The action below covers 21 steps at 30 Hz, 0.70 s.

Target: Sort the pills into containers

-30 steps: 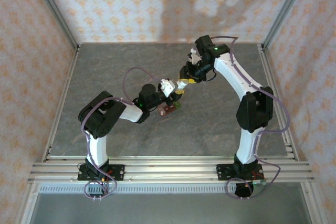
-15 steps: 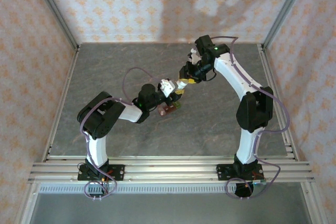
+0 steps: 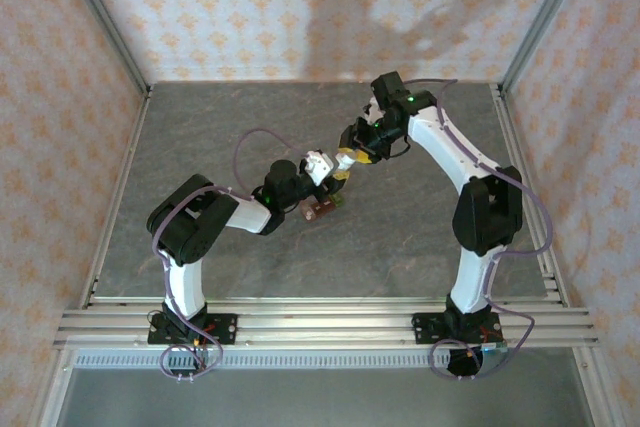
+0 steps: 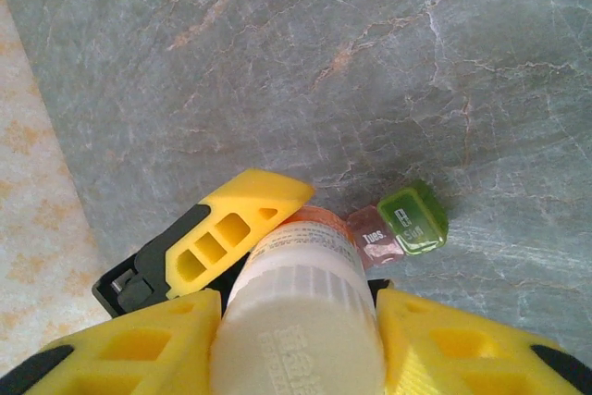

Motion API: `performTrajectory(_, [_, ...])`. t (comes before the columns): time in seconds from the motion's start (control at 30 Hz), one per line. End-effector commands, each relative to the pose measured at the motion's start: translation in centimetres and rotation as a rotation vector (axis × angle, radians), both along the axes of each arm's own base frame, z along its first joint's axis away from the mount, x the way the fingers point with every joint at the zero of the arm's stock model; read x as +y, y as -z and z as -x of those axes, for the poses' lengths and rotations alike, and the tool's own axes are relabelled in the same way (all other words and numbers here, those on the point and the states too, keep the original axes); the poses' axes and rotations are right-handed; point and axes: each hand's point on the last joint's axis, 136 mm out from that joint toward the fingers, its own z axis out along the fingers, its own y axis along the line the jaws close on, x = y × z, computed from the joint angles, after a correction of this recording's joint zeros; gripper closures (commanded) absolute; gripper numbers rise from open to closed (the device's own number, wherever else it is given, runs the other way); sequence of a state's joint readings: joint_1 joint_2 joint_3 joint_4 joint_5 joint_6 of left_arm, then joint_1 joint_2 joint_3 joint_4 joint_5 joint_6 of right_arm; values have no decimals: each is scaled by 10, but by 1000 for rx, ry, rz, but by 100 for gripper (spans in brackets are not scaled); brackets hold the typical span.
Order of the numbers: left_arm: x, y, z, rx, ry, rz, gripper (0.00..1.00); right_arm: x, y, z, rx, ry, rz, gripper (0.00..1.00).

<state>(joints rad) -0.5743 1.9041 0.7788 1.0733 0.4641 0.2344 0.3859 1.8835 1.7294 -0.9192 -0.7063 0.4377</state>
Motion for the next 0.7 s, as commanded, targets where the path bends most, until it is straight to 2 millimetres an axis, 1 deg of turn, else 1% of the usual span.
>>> performTrajectory(0.0, [-9, -57, -1, -160, 24, 104, 100, -3, -10, -4, -42, 36, 24, 53])
performTrajectory(0.23, [-9, -54, -2, -154, 20, 101, 100, -7, -28, -10, -88, 53, 23, 46])
performTrajectory(0.57, [-9, -50, -3, -136, 20, 112, 100, -22, -61, -22, -187, 93, 2, 23])
performTrajectory(0.67, [-9, -51, -4, -130, 15, 121, 100, -31, -74, -26, -230, 121, -8, 20])
